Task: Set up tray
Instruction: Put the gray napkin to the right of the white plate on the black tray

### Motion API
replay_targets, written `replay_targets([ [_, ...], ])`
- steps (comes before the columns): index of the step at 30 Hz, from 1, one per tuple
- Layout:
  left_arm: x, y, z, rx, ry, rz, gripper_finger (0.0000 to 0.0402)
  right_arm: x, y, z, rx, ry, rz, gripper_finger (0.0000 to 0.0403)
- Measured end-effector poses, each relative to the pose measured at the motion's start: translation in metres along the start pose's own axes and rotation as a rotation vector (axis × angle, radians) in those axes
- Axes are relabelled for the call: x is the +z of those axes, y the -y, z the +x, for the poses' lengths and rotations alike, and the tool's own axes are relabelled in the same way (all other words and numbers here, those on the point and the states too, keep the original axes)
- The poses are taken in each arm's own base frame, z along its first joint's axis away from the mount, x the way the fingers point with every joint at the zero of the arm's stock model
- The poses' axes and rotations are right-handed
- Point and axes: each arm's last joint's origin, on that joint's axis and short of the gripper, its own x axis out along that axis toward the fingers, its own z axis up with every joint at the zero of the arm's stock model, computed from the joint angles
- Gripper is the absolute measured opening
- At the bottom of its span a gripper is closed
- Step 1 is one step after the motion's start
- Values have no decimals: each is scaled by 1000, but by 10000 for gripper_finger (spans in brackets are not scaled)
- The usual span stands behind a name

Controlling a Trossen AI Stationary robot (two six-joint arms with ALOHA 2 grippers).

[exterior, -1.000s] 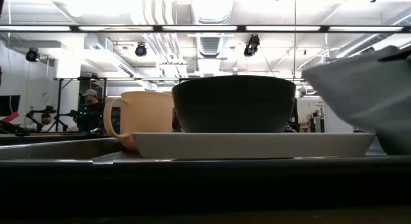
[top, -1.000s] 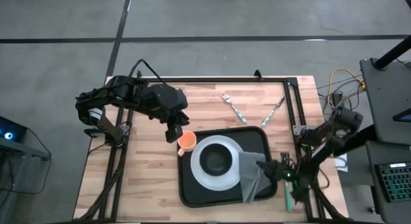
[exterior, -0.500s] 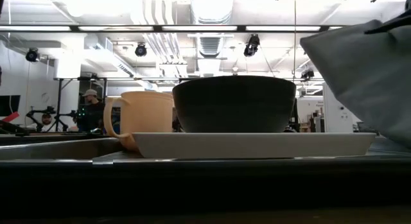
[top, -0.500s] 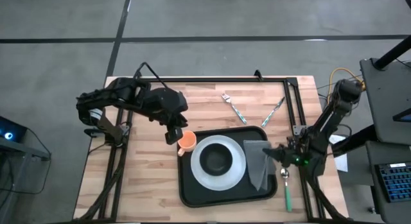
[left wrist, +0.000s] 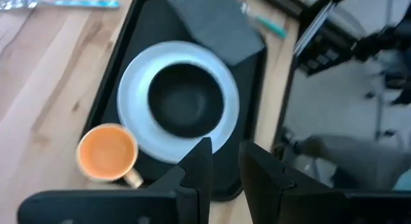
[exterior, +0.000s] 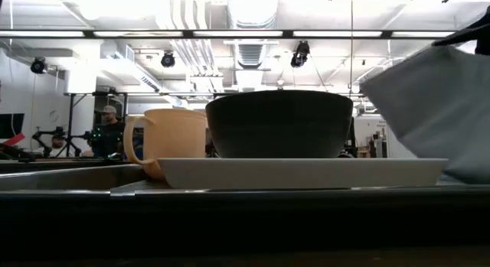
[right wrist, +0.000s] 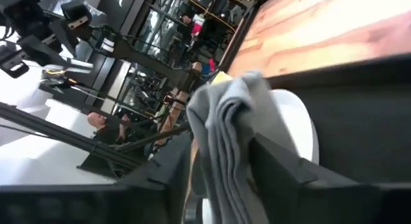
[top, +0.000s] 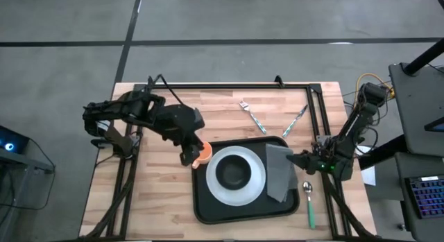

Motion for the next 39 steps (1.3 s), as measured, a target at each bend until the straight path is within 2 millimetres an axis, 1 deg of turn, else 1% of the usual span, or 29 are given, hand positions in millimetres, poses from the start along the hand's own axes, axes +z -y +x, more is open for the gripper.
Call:
replay_targets([
  [3,5,4,-2,-39,51,-31,59,6,4,-1,3,29,-5,186],
  [6,7,6,-5,-65,80,-61,59,12,5,-3,-1,79,-41,206],
  [10,9,7,-5,-81,102,-102,59,20,0,-4,24,61,-10,207],
  [15,11,7,-6,-57,142,-94,59,32,-25,-7,125,-59,-12,198],
  [19,17,5,-7,-38,198,-99,59,38,-40,-9,163,-130,-31,187],
  [23,19,5,-6,-45,214,-96,59,40,-49,-10,43,-236,-132,175],
  [25,17,4,-3,-33,201,-68,59,44,-59,-11,-40,-278,-197,171],
  [29,14,2,-1,0,167,26,59,50,-81,-10,-218,-352,-412,163],
  [31,13,1,-1,15,155,94,59,46,-92,-5,-302,-406,-472,160],
  [34,11,0,5,41,133,194,59,27,-101,6,-394,-527,-533,158],
  [37,9,-3,15,75,110,294,59,4,-99,21,-461,-607,-545,157],
  [39,6,-6,24,93,82,348,59,-9,-92,31,-503,-637,-540,157],
])
